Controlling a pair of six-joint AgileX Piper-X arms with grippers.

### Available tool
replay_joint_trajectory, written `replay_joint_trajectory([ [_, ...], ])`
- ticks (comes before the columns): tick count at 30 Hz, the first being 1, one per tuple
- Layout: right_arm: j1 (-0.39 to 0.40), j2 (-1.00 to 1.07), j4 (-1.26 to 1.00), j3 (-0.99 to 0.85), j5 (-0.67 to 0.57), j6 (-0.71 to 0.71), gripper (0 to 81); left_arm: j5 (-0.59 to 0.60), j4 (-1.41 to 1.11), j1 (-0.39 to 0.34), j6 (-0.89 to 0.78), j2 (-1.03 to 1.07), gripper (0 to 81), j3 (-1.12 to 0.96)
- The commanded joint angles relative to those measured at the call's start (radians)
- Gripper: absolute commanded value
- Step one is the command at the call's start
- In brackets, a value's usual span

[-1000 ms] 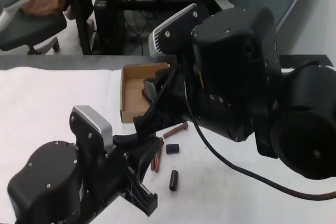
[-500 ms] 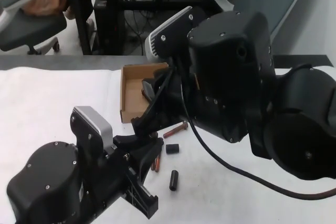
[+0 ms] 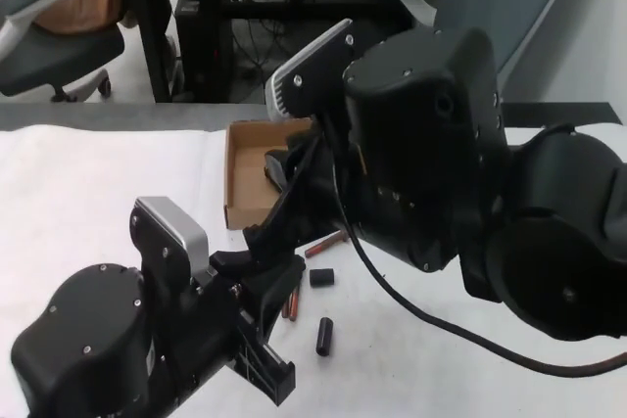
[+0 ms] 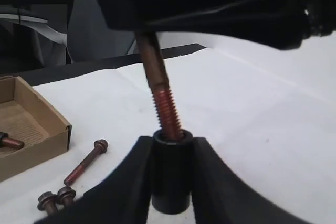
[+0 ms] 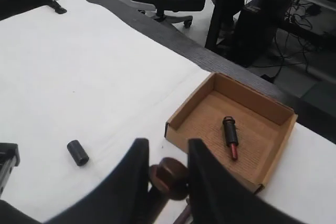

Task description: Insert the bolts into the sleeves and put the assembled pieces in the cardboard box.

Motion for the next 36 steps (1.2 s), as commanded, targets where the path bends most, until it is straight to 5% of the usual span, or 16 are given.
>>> replay_joint_trajectory([
  [1,0.004,0.004,-0.002,0.005,0.016,-0.036,0.4,0.0,-0.059,0.0,-0.004,-0.005,1.8,-0.008],
  [22,0.115,0.004,0.045,0.052,0.036,0.02,0.7,-0.072,-0.06,0.004,0.052,-0.005,1.8,-0.026],
  [25,0.115,-0.018,0.048,0.047,0.001,0.044,22.1,-0.064,-0.06,0.004,0.052,-0.005,1.8,-0.026],
  [28,0.113,-0.077,0.069,0.03,0.064,0.127,66.2,-0.065,-0.06,0.006,0.052,-0.005,1.8,-0.026],
  [32,0.103,-0.183,0.283,-0.032,0.171,0.26,70.0,-0.071,-0.022,0.064,0.033,-0.005,1.8,-0.047],
  [36,0.075,-0.195,0.431,-0.056,0.177,0.302,63.0,-0.034,0.214,0.17,0.073,-0.002,1.8,-0.166],
])
